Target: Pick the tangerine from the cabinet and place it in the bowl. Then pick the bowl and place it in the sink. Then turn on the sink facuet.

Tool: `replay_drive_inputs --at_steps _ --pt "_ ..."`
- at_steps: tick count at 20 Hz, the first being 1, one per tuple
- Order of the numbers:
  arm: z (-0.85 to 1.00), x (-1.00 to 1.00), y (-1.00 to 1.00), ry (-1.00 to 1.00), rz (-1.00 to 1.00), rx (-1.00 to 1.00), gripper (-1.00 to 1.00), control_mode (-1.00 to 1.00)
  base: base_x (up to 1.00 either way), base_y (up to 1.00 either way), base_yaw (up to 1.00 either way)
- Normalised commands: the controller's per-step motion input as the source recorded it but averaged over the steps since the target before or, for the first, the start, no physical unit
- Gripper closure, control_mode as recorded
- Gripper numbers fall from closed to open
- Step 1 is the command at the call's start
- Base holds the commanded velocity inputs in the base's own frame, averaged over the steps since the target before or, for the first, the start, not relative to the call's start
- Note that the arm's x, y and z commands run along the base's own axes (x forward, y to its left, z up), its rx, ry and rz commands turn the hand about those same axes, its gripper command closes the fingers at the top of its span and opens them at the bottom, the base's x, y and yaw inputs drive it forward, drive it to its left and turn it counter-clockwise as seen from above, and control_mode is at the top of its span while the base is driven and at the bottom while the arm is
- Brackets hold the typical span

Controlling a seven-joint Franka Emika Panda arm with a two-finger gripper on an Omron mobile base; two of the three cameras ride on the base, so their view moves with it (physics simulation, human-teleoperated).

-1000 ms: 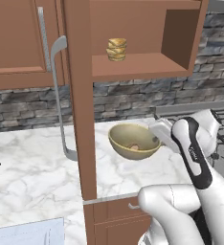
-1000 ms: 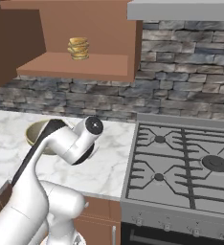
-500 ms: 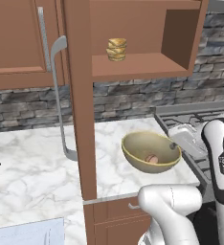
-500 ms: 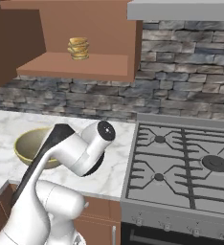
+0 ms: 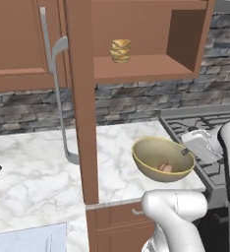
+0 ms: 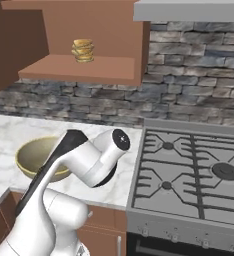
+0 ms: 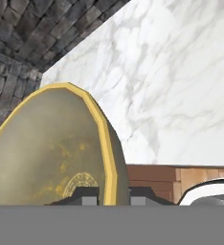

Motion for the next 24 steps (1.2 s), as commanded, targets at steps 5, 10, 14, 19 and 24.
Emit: replay_drive_inputs --at_steps 5,10,14,19,24 --pt "0.0 0.0 0.0 0.0 0.0 0.0 1.0 1.0 -0.23 -0.34 0.36" --pt "0.0 0.0 0.0 0.0 0.0 0.0 1.0 1.0 -0.39 -0.45 0.5" --pt "0.0 0.0 0.0 0.0 0.0 0.0 1.0 1.0 -0.6 -0.19 0.56" --pt "0.0 0.0 0.0 0.0 0.0 0.0 1.0 1.0 -0.27 0.13 0.54" --pt "0.0 0.0 0.0 0.0 0.0 0.0 1.0 1.0 0.0 0.32 0.53"
